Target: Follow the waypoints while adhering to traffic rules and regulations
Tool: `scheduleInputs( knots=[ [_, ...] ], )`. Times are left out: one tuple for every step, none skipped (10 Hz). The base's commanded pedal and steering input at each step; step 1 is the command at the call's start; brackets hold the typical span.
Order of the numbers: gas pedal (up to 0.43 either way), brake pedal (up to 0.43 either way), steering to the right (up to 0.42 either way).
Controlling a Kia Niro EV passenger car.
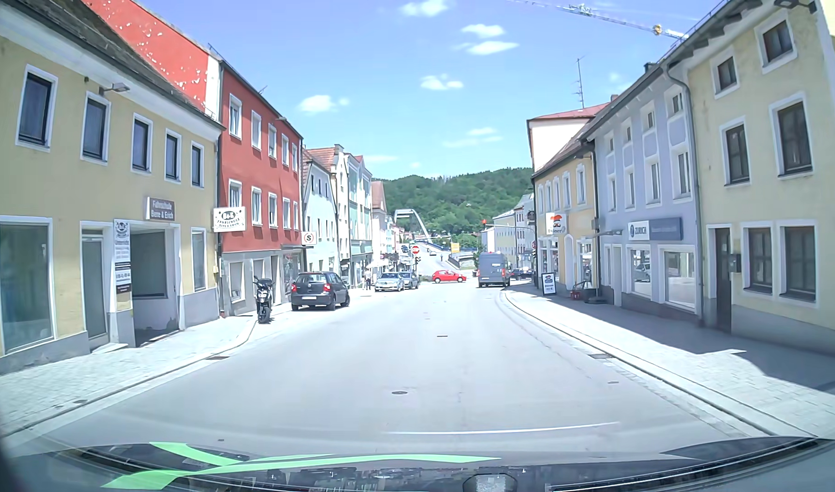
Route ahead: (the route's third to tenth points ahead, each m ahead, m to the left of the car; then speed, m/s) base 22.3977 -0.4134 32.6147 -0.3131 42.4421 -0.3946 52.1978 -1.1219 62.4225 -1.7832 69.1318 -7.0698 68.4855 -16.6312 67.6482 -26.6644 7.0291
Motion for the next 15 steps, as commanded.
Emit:
scheduleInputs(
  knots=[
    [0.0, 0.0, 0.011],
    [0.0, 0.0, 0.011],
    [0.0, 0.006, 0.011],
    [0.0, 0.037, 0.012],
    [0.0, 0.055, 0.013],
    [0.0, 0.067, 0.014],
    [0.0, 0.079, 0.014],
    [0.0, 0.079, 0.012],
    [0.0, 0.091, 0.012],
    [0.0, 0.098, 0.012],
    [0.0, 0.098, 0.012],
    [0.0, 0.128, 0.013],
    [0.0, 0.134, 0.013],
    [0.0, 0.134, 0.013],
    [0.0, 0.134, 0.013]
  ],
)
